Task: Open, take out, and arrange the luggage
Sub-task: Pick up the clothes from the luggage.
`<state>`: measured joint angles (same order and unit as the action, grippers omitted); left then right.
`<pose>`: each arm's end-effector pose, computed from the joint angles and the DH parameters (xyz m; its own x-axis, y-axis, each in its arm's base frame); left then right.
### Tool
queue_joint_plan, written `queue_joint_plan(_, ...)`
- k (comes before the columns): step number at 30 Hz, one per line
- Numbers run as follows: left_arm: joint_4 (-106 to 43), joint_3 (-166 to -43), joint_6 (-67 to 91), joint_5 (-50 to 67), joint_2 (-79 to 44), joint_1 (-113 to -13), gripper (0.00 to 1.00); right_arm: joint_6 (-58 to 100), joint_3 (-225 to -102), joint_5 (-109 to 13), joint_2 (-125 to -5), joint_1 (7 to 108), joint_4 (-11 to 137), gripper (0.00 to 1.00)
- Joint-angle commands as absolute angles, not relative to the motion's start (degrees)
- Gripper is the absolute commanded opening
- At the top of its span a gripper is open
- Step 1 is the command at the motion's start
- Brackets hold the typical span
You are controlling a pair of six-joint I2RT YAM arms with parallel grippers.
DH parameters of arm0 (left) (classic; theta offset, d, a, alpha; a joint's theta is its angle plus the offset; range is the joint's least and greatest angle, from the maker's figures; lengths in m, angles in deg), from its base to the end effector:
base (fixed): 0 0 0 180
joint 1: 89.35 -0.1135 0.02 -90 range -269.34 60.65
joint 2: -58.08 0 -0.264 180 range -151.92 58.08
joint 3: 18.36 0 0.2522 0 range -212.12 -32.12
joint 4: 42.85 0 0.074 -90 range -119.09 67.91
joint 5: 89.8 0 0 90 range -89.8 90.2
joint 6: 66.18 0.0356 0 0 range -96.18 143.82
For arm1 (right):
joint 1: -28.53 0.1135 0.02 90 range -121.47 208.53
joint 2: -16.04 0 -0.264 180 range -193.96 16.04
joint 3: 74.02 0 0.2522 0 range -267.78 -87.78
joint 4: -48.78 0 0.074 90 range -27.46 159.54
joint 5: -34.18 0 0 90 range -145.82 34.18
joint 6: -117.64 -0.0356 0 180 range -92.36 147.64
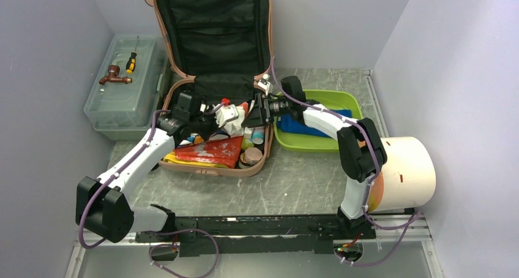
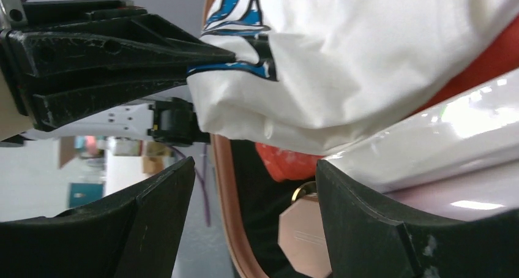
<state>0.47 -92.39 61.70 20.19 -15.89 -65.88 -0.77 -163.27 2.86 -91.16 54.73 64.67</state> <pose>0.2497 -0.1217 0.2939 -0.1261 0.6838 -0.7187 0.8616 0.4345 0.2622 0.3588 0.2104 0.2365 -0.8516 -0.1434 -0.5042 -0.5241 0.2517 0.8136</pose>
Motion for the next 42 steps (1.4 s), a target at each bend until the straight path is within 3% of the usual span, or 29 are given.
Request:
queue_joint_plan(1, -5.2, -94.5, 57.8, 17.1, -14.5, -67.2, 0.00, -24.7, -157.7, 7.7, -91.2, 55.7, 40.9, 0.75)
queue_joint_plan(8, -6.3, -94.6, 56.9, 16.5, -14.0, -68.8, 0.00, -39.6, -149.6, 6.8, -90.2, 58.5, 23.6, 0.79)
queue_joint_plan(9, -6.3, -94.7, 56.9, 16.6, -13.9, -69.0, 0.00, -40.9, -148.8, 6.5, -90.1, 59.0, 22.2, 0.82)
queue_joint_plan(10, -6.2, -94.8, 56.9, 16.9, -13.9, -69.2, 0.00, -42.0, -148.1, 6.2, -89.9, 59.4, 20.5, 0.94)
queue_joint_plan(12, -6.0, -95.0, 56.9, 17.3, -13.9, -69.5, 0.00, -43.5, -146.7, 5.6, -89.6, 60.3, 17.8, 1.00)
queue_joint_plan(19, -5.7, -95.8, 56.3, 18.3, -13.6, -70.0, 0.00, -43.2, -147.9, 1.4, -90.6, 61.8, 24.5, 1.00)
queue_joint_plan(35, -3.8, -96.0, 56.1, 20.6, -12.9, -70.3, 0.00, -52.3, -150.5, 1.0, -98.3, 61.5, 13.1, 1.00)
queue_joint_plan(42, -1.2, -96.5, 57.5, 23.9, -12.8, -70.3, 0.00, -50.0, -153.6, -0.6, -99.5, 60.6, 18.2, 1.00)
